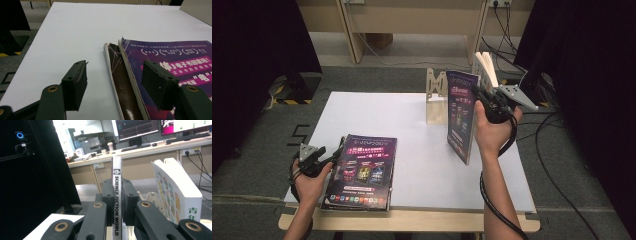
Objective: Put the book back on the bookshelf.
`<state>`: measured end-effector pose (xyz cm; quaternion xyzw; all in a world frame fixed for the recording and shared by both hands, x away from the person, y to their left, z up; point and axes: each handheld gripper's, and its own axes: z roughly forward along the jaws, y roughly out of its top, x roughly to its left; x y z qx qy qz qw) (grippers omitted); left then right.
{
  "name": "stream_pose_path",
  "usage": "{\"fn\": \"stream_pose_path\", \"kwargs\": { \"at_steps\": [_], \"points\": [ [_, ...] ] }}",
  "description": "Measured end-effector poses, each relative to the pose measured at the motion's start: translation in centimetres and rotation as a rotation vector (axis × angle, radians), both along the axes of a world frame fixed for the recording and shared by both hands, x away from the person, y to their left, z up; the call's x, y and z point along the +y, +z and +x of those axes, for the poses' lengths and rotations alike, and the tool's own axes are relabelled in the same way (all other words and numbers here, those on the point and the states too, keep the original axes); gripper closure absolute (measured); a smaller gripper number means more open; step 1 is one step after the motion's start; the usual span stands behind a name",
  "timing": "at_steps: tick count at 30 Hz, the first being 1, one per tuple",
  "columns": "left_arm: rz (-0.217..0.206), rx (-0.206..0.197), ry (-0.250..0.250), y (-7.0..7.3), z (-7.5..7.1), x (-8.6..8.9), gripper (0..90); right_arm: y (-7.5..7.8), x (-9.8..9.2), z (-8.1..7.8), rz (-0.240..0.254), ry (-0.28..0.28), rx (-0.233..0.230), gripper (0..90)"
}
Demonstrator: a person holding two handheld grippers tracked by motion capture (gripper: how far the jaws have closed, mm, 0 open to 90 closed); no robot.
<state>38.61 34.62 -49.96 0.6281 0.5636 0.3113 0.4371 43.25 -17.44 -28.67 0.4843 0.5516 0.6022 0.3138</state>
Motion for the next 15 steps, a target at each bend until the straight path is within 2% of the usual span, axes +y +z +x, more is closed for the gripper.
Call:
{"fn": "stream_pose_path", "kwargs": {
  "at_steps": [15],
  "points": [
    [-0.002, -0.003, 0.000, -0.02, 0.01, 0.01, 36.7, 0.04, -0.11, 0.92, -0.017, -0.022, -0.002, 83.8]
  ]
}}
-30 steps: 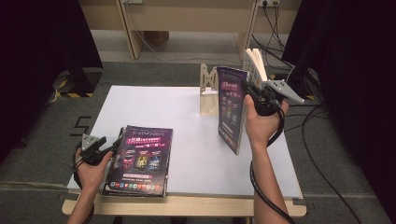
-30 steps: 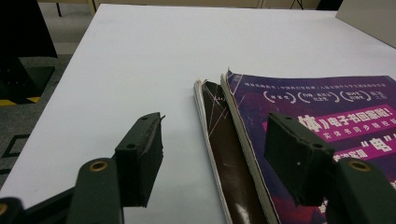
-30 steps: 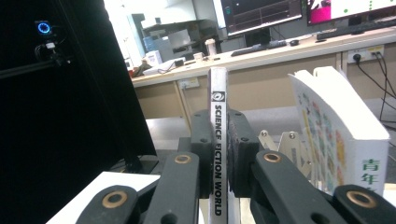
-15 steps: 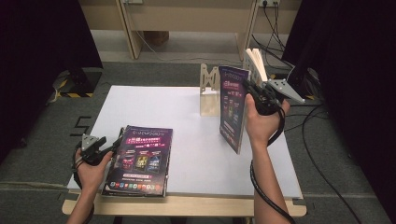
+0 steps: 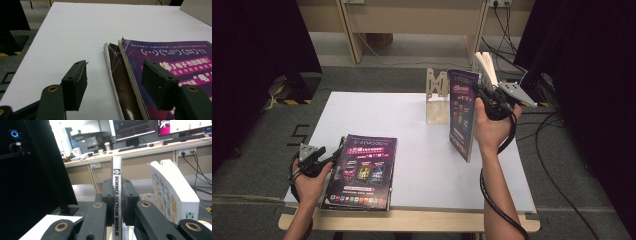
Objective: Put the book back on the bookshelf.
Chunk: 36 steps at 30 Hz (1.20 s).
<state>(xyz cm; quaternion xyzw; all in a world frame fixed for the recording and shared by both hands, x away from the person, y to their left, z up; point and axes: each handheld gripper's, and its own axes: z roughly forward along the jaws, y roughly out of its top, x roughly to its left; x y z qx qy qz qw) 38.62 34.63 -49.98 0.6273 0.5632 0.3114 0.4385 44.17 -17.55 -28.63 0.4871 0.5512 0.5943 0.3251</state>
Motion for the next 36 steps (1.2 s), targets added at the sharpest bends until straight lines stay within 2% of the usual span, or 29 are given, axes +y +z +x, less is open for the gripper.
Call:
{"fn": "stream_pose_path", "kwargs": {
  "at_steps": [24, 26, 36],
  "points": [
    [0.001, 0.001, -0.002, 0.0, 0.0, 0.1, 36.6, 0.2, 0.3, 1.5, -0.012, -0.024, 0.008, 83.8],
    [0.001, 0.001, -0.002, 0.0, 0.0, 0.1, 36.7, 0.2, 0.3, 1.7, -0.026, -0.026, -0.002, 83.8],
    [-0.001, -0.001, -0.002, 0.0, 0.0, 0.1, 36.7, 0.2, 0.5, 2.3, -0.032, -0.031, -0.003, 83.8]
  ]
}}
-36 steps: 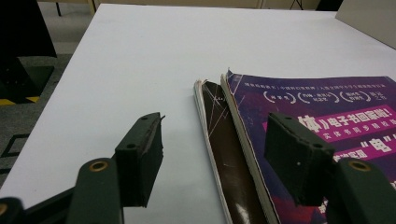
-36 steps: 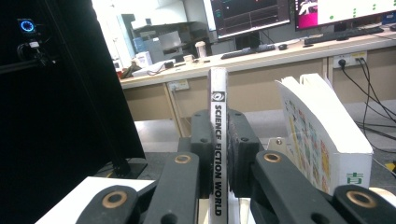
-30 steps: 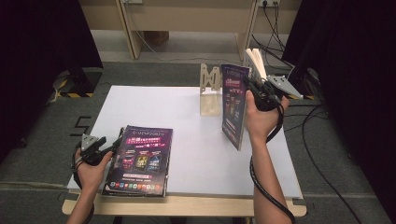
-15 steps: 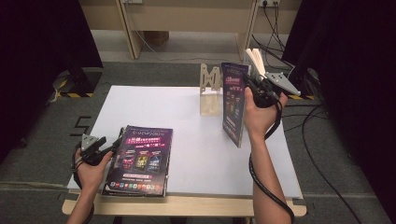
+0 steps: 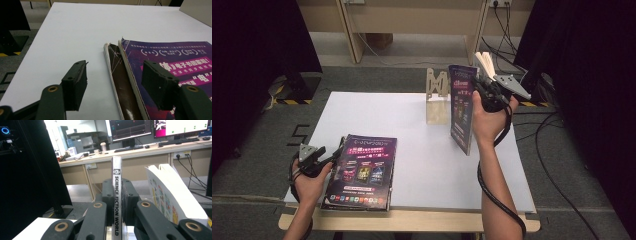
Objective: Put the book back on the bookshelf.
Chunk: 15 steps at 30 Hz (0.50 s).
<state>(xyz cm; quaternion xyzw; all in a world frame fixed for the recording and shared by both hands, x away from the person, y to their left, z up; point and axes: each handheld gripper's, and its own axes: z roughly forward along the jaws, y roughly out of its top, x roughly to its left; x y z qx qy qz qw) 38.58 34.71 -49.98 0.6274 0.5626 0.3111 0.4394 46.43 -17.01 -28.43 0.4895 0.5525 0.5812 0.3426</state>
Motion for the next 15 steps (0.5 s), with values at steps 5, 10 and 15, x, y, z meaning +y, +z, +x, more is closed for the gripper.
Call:
{"fn": "stream_pose_path", "kwargs": {
  "at_steps": [5, 10, 15],
  "points": [
    [-0.002, 0.001, 0.000, 0.0, 0.0, 0.0, 36.7, 0.0, 0.2, 0.3, 0.004, -0.002, 0.005, 83.8],
    [-0.002, 0.002, 0.001, 0.0, 0.0, 0.0, 36.6, 0.2, 0.4, 0.7, -0.009, -0.006, -0.001, 83.7],
    [-0.006, 0.002, 0.000, 0.0, 0.0, 0.1, 36.6, 0.3, 0.6, 1.2, -0.014, -0.012, -0.006, 83.8]
  ]
}}
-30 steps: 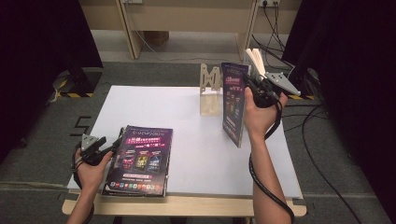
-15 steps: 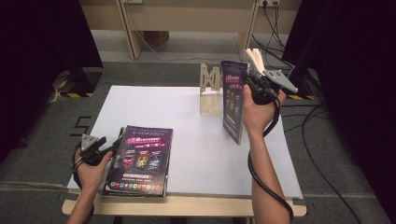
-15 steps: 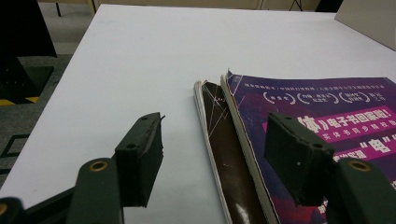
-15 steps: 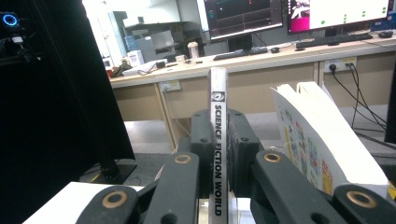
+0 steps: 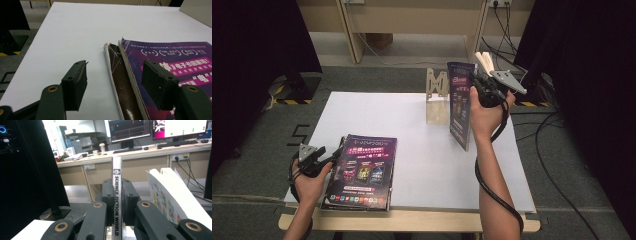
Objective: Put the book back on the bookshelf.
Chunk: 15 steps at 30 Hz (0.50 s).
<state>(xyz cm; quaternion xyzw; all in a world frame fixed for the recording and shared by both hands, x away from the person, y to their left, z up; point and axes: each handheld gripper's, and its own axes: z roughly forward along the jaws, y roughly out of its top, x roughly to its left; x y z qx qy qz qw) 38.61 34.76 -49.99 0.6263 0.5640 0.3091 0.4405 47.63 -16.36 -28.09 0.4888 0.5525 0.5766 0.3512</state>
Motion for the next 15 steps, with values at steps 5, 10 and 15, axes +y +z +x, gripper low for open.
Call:
{"fn": "stream_pose_path", "kwargs": {
  "at_steps": [5, 10, 15],
  "points": [
    [-0.001, 0.001, 0.000, 0.0, 0.0, 0.0, 36.7, 0.0, 0.2, 0.4, -0.005, -0.001, 0.000, 83.8],
    [0.000, 0.000, 0.000, 0.0, 0.0, 0.0, 36.6, 0.1, 0.4, 0.9, -0.010, -0.008, -0.003, 83.8],
    [-0.004, 0.001, 0.000, 0.0, 0.0, 0.0, 36.6, 0.3, 0.5, 1.4, -0.016, -0.015, -0.005, 83.8]
  ]
}}
